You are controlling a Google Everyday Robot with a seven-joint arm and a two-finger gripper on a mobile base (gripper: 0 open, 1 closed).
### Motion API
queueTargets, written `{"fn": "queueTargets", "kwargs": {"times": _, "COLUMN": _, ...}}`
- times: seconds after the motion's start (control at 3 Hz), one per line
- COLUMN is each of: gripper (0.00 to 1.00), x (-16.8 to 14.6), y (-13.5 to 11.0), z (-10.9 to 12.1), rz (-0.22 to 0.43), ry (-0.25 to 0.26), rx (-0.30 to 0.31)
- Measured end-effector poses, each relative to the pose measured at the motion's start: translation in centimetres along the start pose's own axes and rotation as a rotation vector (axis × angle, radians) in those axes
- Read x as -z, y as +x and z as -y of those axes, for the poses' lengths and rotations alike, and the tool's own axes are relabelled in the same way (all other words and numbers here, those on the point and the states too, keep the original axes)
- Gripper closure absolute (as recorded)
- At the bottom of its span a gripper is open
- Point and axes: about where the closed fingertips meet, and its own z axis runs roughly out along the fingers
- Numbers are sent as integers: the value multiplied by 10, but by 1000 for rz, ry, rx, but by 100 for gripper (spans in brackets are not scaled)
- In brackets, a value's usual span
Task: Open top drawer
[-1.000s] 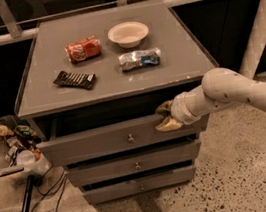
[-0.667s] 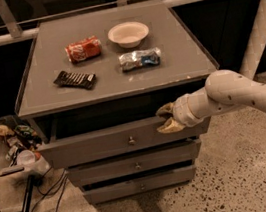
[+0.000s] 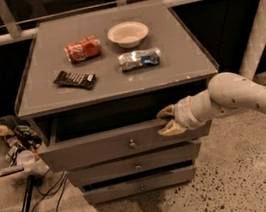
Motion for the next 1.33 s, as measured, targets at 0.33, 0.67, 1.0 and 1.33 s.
{"fn": "queueTargets", "kwargs": {"times": 0.33, "gripper": 100, "x": 2, "y": -1, "z": 0, "rz": 0, "ry": 0, "rx": 0}}
{"fn": "queueTargets", "kwargs": {"times": 0.67, "gripper": 100, "x": 4, "y": 2, "z": -8, "rz": 4, "ry": 5, "rx": -10}}
{"fn": "queueTargets", "kwargs": {"times": 1.0, "gripper": 88, "x": 4, "y": 1, "z": -8, "rz": 4, "ry": 5, "rx": -10}}
{"fn": "queueTargets", "kwargs": {"times": 1.33, "gripper": 69, "x": 4, "y": 1, "z": -8, "rz": 4, "ry": 5, "rx": -10}}
